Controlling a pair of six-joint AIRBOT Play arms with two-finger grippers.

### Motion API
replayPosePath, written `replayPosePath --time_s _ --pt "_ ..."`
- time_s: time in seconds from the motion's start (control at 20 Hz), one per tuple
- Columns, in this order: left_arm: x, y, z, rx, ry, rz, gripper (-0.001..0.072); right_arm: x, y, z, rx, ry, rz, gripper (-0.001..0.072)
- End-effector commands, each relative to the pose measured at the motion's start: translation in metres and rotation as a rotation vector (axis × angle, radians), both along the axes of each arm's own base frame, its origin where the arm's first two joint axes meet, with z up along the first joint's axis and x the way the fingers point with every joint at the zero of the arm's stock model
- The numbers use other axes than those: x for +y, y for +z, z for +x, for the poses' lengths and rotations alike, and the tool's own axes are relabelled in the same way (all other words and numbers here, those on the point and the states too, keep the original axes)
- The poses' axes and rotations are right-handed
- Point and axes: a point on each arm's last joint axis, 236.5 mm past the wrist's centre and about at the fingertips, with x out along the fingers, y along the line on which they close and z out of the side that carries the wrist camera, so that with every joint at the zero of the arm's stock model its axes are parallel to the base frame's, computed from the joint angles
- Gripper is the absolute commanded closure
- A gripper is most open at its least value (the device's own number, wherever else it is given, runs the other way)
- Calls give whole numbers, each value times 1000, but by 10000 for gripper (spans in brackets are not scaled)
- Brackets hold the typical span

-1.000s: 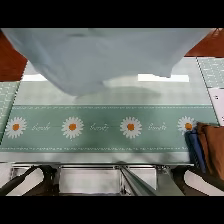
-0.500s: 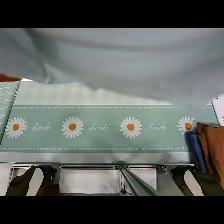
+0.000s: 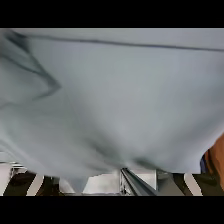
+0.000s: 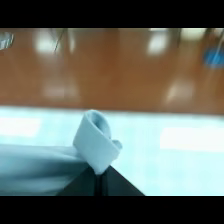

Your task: Fold the shirts.

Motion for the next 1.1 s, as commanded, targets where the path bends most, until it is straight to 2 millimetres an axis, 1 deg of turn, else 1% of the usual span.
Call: replayPosePath --time_s 0.0,0.05,0.15,0.2,0.25,0.3,0.4,0.45,0.55,0.6,0.7,0.75,0.8,0.85,0.9,0.95,1.05 --pt "-4 -104 75 242 -41 -129 688 1 -89 52 164 33 121 686" --pt "-4 -138 103 298 -41 -173 688 0 -121 70 216 35 158 686" --pt "7 -202 153 390 -4 -226 688 2 -188 109 318 56 250 686" --pt "13 -230 176 426 17 -244 688 1 -220 131 366 55 295 686" --pt "18 -255 200 458 34 -264 688 -2 -248 152 408 48 317 687" --pt "22 -274 222 465 49 -292 688 -5 -273 177 435 37 335 686" --pt "31 -306 268 459 82 -352 688 -8 -312 227 459 5 380 686" --pt "32 -318 286 464 90 -381 688 -7 -327 253 468 -4 411 686" --pt "29 -342 315 502 86 -443 688 -2 -344 298 477 -2 493 686" --pt "25 -354 325 532 76 -469 688 -2 -349 316 478 -8 535 686" --pt "13 -384 334 635 41 -515 687 2 -358 344 487 -20 640 685" --pt "7 -397 334 685 25 -526 661 3 -362 353 489 -31 688 639" --pt "3 -410 331 734 13 -529 508 4 -365 359 493 -46 730 430" --pt "0 -420 326 776 5 -530 231 3 -367 361 489 -53 743 301" --pt "4 -429 318 822 5 -513 199 -2 -367 360 488 -57 733 299" --pt "15 -435 307 867 14 -486 199 -9 -363 356 491 -47 718 300" --pt "47 -446 275 993 45 -463 200 -35 -351 337 520 -36 703 302"
